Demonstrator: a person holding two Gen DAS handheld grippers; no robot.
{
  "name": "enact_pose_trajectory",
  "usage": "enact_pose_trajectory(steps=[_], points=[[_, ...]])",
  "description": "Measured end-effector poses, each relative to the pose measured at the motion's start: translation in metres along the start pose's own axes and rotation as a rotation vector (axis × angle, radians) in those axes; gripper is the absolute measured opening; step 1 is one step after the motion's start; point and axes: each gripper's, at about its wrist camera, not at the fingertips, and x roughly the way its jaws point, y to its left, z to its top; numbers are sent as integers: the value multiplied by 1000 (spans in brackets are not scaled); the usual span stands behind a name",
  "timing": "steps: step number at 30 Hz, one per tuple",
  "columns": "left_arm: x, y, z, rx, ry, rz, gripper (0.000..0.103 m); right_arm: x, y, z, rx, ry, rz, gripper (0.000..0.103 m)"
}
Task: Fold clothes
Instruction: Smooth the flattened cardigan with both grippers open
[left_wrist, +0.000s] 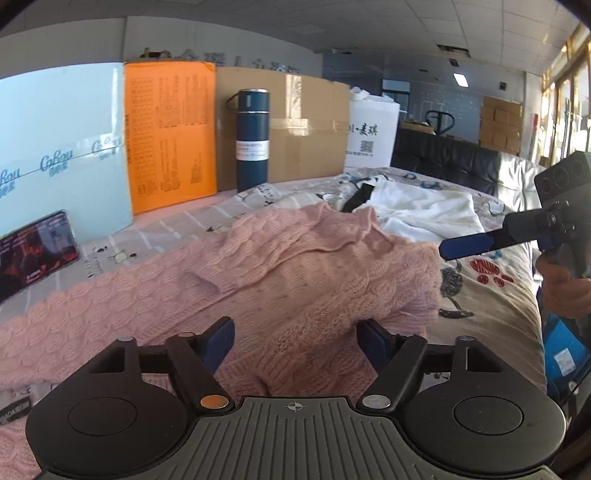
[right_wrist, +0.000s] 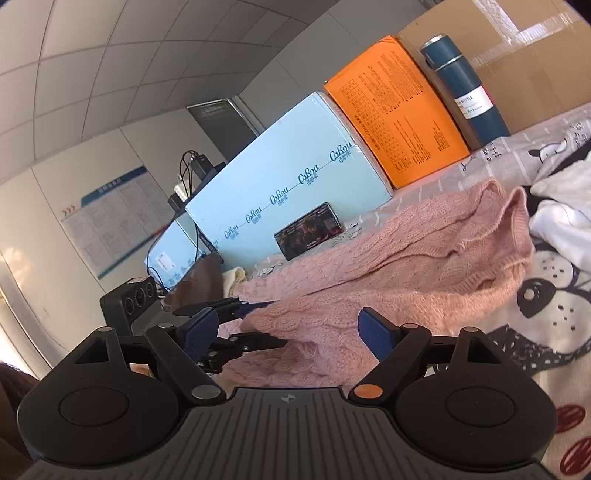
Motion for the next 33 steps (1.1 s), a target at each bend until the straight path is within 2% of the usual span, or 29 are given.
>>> enact_pose_trajectory(steps=[2,3,6,11,13,16,19,21,24,28,31,33], points=[[-5,11,0,-58,-31,-12,81,13,4,4,-43,21,-28,82],[-8,15,0,-84,-52,-17,89,19,5,5,-61,32,-45,82],[-7,17,4,-96,-81,67,93,40,7,7,-117,67,-106,82],[20,10,12,-13,-9,200,93,69,16,5,-225,101,-206,82],[32,6,10,43,50,237,93,78,20,2,-290,116,-293,82],[43,-1,0,128,111,263,93,89,19,-4,-374,151,-431,82],[38,-1,-2,148,91,269,93,100,13,-12,-440,211,-527,82],[28,-2,0,152,53,280,93,105,8,-15,-447,233,-545,82],[4,-2,0,167,-35,300,93,99,12,-16,-461,200,-528,82],[-35,0,-7,206,-153,291,94,74,23,-16,-531,103,-457,83],[-57,-1,-16,258,-188,330,99,56,32,-17,-620,50,-410,88],[-67,0,-23,287,-187,373,100,50,36,-19,-673,58,-404,88]])
